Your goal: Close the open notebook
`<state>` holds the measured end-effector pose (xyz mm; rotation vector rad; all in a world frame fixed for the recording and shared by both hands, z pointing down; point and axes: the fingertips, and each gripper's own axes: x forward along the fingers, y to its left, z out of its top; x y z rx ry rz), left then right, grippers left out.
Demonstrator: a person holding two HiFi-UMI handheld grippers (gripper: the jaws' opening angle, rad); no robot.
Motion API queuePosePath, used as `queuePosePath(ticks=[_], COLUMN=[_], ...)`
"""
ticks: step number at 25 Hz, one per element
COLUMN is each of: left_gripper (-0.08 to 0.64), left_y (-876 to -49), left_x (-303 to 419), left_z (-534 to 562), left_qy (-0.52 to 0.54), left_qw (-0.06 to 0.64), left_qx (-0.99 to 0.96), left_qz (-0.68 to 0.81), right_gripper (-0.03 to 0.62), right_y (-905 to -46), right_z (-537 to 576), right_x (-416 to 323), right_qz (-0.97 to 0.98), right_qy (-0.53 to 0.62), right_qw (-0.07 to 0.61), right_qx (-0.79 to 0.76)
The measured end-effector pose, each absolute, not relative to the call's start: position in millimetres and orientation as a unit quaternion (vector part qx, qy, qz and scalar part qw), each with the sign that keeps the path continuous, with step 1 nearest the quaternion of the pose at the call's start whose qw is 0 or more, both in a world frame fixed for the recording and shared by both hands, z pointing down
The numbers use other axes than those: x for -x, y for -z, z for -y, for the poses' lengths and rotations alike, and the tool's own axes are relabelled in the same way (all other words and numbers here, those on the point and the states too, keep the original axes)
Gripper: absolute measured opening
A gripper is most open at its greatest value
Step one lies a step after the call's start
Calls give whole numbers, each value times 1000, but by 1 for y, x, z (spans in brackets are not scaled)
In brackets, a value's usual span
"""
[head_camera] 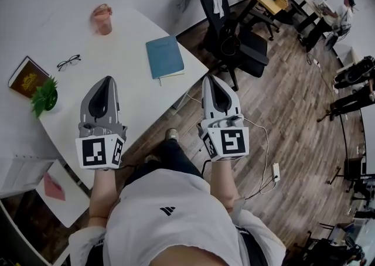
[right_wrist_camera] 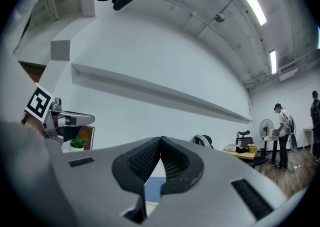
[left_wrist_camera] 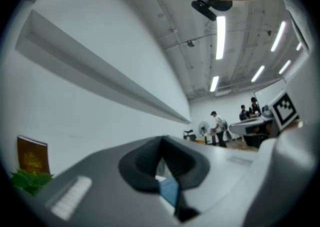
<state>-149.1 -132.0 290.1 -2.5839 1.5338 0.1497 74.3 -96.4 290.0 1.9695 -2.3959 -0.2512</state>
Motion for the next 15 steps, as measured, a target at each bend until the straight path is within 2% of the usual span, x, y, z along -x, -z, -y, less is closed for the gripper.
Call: queuePosePath(ticks=[15], left_gripper=[9], left_y=[-301], left_x=[139], left_z=[138], left_qy=[-39], left_qw=[55], left_qx=[864], left_qz=[-499], right_gripper=[-9], right_y=[-293], right_z=[106], right_x=[-73], right_qz=[771], right_qy=[78], right_qw=[19], right_qx=[-632])
